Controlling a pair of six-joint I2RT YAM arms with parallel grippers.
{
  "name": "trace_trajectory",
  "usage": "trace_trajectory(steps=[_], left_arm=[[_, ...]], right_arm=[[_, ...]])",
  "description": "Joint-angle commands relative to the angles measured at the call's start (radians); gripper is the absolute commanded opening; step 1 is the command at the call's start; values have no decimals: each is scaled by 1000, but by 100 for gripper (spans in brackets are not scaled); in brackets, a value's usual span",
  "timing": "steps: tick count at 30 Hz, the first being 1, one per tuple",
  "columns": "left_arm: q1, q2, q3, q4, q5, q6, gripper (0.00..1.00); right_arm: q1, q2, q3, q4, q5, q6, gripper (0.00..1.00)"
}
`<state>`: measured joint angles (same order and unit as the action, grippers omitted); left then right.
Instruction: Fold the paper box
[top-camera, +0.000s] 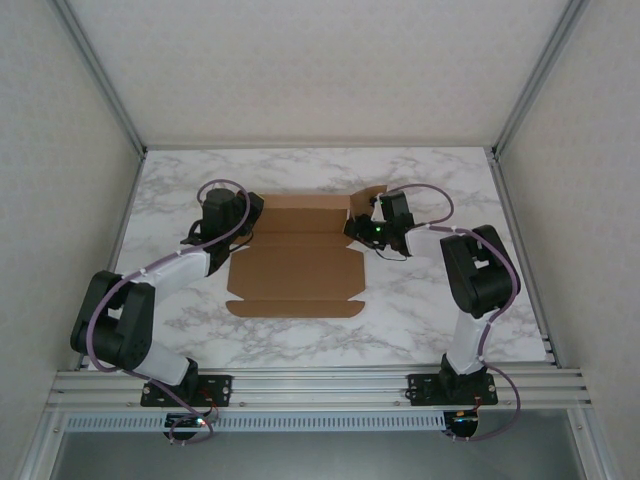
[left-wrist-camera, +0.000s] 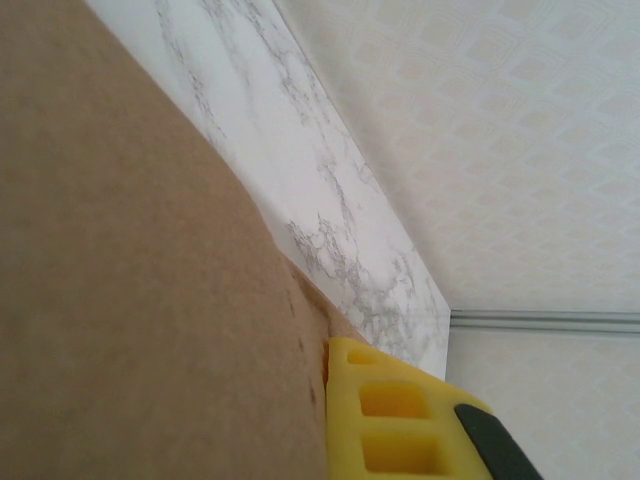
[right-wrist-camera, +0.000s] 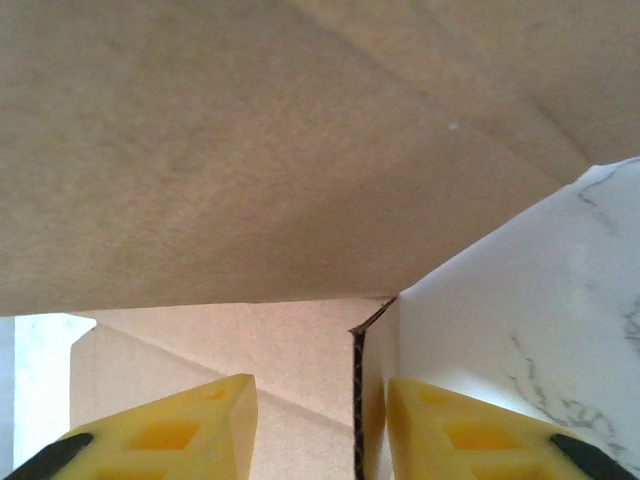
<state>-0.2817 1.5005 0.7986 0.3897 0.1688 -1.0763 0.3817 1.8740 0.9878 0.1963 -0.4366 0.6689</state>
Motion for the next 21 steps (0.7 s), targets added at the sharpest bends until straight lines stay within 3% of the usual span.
trace_trajectory(steps=[1, 17, 21], left_arm=[[-2, -2, -32, -112, 30, 31, 0], [-3, -17, -42, -115, 29, 30, 0], [-3, -25, -47, -124, 14, 30, 0]], right_arm=[[19, 15, 0, 30, -35, 8, 39], [86, 113, 77, -92, 90, -27, 41], [86, 50, 49, -82, 85, -33, 42]])
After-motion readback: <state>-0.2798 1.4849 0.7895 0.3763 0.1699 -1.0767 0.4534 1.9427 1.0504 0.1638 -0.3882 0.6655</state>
